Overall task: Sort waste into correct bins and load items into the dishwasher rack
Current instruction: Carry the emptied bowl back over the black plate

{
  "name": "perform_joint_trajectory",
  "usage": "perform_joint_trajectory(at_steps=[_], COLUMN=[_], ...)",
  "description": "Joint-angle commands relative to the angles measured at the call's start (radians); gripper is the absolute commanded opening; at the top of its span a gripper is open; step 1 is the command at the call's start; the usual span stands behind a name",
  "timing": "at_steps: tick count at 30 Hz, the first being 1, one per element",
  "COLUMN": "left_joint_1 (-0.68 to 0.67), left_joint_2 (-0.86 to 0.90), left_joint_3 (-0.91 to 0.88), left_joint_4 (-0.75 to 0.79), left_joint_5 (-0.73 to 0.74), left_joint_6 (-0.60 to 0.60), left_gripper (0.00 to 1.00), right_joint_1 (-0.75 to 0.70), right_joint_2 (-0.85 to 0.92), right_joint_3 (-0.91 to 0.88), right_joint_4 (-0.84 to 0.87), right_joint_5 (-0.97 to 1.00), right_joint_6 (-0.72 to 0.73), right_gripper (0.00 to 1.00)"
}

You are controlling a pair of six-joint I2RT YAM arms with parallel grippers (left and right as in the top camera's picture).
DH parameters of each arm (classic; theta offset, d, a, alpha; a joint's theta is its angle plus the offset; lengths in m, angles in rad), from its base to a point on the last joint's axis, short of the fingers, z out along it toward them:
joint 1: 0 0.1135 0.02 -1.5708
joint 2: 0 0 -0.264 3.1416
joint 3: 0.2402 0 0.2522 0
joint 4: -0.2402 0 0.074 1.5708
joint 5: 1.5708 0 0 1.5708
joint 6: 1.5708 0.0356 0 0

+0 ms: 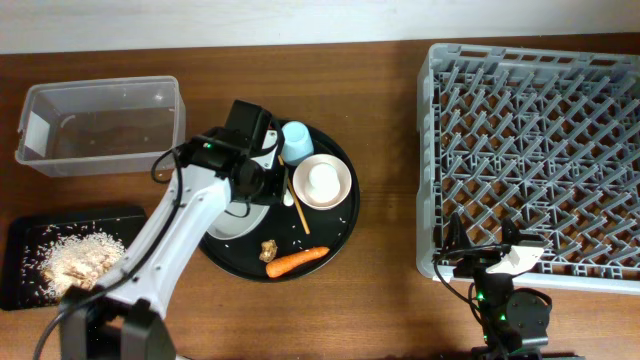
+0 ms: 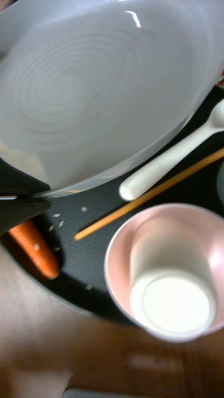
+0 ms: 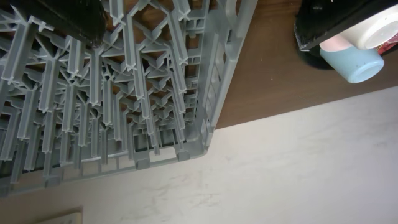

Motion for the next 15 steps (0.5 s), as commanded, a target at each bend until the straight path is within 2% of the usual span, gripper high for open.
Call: perform_joint_trajectory(at_steps=[1, 11, 15], left_joint_1=[-0.002, -0.011, -0.011], left_joint_2=[0.058, 0.108, 0.108], left_joint_3=[0.016, 0.015, 0.015], left_joint_4=[0.019, 0.035, 0.037], left_joint_5=[-0.093, -0.082, -0.082], left_joint_6=[-0.027, -0.040, -0.039], left_gripper=[0.00, 0.02, 0.18], right_joint_1=[-0.004, -0.004, -0.004], right_joint_2=[-0.008, -0.008, -0.008], right_joint_3=[-0.005, -0.005, -0.005], right_joint_4=[-0.008, -0.008, -0.008], right_joint_5=[-0.002, -0.002, -0.002], right_joint_6=[-0.010, -0.010, -0.010], right_gripper=[0.99, 0.99, 0.99])
